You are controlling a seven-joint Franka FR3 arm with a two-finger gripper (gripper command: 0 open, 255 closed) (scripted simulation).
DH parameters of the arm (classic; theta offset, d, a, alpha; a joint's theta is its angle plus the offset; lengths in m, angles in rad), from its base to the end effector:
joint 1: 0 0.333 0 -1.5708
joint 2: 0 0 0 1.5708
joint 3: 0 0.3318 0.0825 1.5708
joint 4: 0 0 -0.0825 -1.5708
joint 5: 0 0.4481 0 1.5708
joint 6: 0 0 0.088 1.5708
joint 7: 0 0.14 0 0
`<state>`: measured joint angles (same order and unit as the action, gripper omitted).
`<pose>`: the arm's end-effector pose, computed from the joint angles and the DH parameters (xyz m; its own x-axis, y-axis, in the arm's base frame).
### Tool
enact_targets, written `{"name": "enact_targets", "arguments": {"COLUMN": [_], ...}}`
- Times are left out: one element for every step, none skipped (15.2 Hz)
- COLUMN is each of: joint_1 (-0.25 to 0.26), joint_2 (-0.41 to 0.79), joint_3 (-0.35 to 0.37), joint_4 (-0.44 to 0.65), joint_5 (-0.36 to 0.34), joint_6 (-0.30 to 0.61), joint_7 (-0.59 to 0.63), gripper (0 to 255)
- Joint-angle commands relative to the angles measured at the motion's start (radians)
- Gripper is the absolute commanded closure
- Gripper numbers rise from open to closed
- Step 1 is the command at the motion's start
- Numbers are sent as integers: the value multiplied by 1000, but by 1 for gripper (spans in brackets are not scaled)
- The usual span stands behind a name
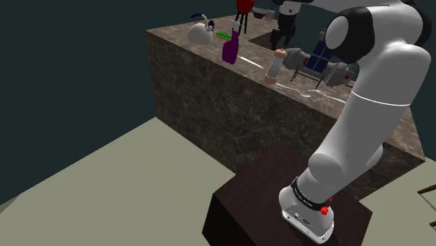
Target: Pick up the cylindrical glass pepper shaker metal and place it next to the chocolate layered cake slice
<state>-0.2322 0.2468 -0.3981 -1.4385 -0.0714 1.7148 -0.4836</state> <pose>0.5795 -0.3999 0.5414 0.9912 -0.1276 -0.0356 -0.1199 -0.9785 0.1679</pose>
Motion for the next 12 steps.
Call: {"name": "enact_targets", "arguments": {"joint_1": [-2,-3,-3,-3,-4,-4,-4,-4,-4,-4,-4,-4], "joint_2": [5,4,4,4,3,4,4,4,4,4,4,4], "joint_3": [-1,-1,-1,-1,-2,-2,-2,-2,-2,-2,-2,-2], "joint_4": [-18,-33,-47,-61,-69,-68,-68,-68,-68,-68,-68,-68], "joint_5": [1,1,1,0,0,0,0,0,0,0,0,0], "joint_6": [24,37,51,64,72,72,72,72,72,72,72,72], "joint_7": [-1,-1,0,0,0,0,0,0,0,0,0,0], "gripper": [0,0,0,0,0,0,0,0,0,0,0,0]}}
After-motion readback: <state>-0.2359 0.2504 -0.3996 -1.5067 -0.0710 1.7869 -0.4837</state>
